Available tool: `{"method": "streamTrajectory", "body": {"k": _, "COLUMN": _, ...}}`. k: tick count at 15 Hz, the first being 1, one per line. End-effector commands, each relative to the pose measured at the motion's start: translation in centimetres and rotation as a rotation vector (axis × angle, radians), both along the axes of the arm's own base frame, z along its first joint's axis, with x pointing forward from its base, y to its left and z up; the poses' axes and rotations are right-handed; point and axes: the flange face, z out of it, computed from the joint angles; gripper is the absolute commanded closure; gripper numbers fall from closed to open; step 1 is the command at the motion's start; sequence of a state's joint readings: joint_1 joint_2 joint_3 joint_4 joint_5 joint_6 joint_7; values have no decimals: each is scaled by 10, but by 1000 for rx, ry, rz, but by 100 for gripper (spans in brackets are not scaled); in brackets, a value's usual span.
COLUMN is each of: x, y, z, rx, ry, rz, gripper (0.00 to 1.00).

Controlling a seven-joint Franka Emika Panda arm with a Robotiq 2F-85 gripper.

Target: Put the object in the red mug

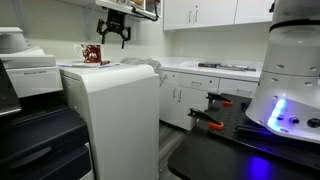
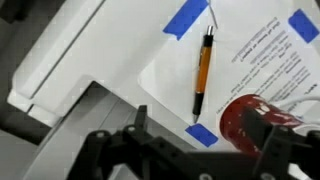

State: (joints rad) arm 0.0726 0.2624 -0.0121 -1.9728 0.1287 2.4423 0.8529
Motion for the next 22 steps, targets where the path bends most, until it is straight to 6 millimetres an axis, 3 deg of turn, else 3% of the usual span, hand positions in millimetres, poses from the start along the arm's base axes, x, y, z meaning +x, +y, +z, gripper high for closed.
{"method": "streamTrajectory", "body": {"k": 1, "x": 18, "y": 6, "z": -5, "rx": -20, "ry": 3, "rz": -197, "gripper": 0}}
{"method": "streamTrajectory", "body": {"k": 5, "x": 35, "y": 6, "z": -18, "rx": -40, "ry": 31, "rz": -347, "gripper": 0}}
{"method": "streamTrajectory", "body": {"k": 13, "x": 54, "y": 19, "z": -42, "rx": -42, "ry": 122, "rz": -249, "gripper": 0}}
{"method": "streamTrajectory", "body": {"k": 18, "x": 65, "y": 19, "z": -42, "rx": -30, "ry": 203, "rz": -247, "gripper": 0}}
{"method": "streamTrajectory", "body": {"k": 22, "x": 59, "y": 26, "z": -38, "rx": -35, "ry": 197, "rz": -170, "gripper": 0}}
